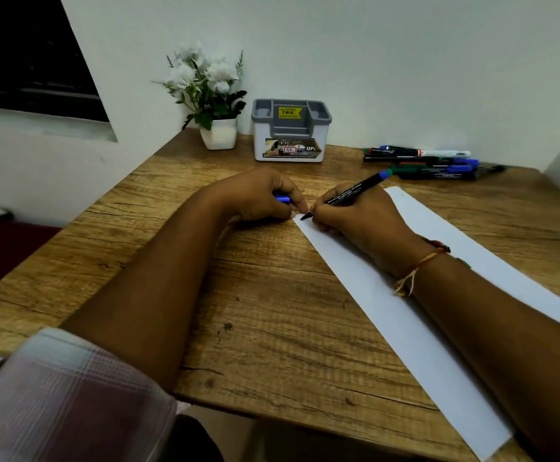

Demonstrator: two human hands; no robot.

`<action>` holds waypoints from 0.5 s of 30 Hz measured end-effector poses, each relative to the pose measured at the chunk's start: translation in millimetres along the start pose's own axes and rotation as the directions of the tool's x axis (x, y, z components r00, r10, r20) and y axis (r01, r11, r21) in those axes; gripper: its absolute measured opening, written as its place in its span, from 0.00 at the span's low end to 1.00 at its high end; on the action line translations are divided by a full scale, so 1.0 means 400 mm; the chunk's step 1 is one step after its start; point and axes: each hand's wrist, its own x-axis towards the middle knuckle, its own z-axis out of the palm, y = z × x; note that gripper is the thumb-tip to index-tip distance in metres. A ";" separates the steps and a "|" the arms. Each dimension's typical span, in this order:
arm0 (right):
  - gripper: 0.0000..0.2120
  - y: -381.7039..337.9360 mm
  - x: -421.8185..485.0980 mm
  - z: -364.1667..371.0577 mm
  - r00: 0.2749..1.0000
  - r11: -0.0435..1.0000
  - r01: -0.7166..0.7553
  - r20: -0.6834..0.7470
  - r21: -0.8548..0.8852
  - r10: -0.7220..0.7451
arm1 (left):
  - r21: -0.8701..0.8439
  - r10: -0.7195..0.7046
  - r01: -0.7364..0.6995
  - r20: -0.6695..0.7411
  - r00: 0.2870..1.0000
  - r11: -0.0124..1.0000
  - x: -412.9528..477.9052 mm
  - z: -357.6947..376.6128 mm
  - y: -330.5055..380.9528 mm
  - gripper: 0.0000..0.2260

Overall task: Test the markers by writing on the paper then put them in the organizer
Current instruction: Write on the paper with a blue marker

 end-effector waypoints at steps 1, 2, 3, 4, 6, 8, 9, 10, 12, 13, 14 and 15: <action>0.03 0.002 0.000 0.000 1.000 1.000 0.003 -0.006 0.001 -0.003 | -0.001 0.000 0.000 0.000 1.000 1.000 0.000 0.000 0.000 0.12; 0.03 0.003 0.000 0.000 1.000 1.000 0.007 -0.010 -0.002 -0.007 | -0.003 0.000 0.000 -0.003 1.000 1.000 0.000 0.000 0.000 0.12; 0.03 0.002 -0.001 0.001 1.000 1.000 0.008 -0.011 -0.006 -0.008 | -0.005 0.002 -0.002 -0.005 1.000 1.000 0.000 0.000 0.000 0.11; 0.03 0.000 -0.001 0.002 1.000 1.000 0.006 -0.008 -0.011 -0.007 | -0.008 0.004 -0.004 -0.006 1.000 1.000 0.000 0.000 0.001 0.11; 0.03 -0.003 -0.001 0.002 1.000 1.000 0.003 0.001 -0.007 -0.002 | -0.011 0.005 -0.005 -0.004 1.000 1.000 -0.002 0.001 0.003 0.10; 0.03 -0.003 -0.002 0.001 1.000 1.000 0.004 -0.009 -0.004 -0.004 | -0.013 0.007 -0.007 -0.003 1.000 1.000 -0.002 0.001 0.004 0.10; 0.04 -0.001 -0.001 0.001 1.000 1.000 0.007 -0.020 -0.007 -0.007 | -0.014 0.006 -0.006 -0.003 1.000 1.000 -0.002 0.000 0.004 0.10; 0.04 0.002 -0.001 0.001 0.999 1.000 0.011 -0.031 -0.013 -0.011 | -0.015 0.005 -0.005 -0.003 1.000 1.000 -0.002 0.001 0.003 0.11; 0.04 0.002 -0.001 0.003 0.999 1.000 0.014 -0.040 -0.025 -0.015 | -0.016 0.003 -0.003 -0.005 1.000 1.000 -0.001 0.002 0.001 0.11; 0.04 0.001 -0.002 0.003 0.999 1.000 0.015 -0.036 -0.026 -0.016 | -0.018 0.003 -0.003 -0.007 1.000 1.000 0.000 0.003 0.000 0.10; 0.03 -0.002 -0.003 0.004 1.000 0.999 0.015 -0.027 -0.028 -0.016 | -0.019 0.004 -0.004 -0.008 1.000 1.000 0.000 0.002 0.000 0.10; 0.03 -0.004 -0.004 0.005 1.000 0.999 0.017 -0.017 -0.035 -0.018 | -0.017 0.006 -0.006 -0.007 1.000 1.000 0.001 0.002 0.000 0.10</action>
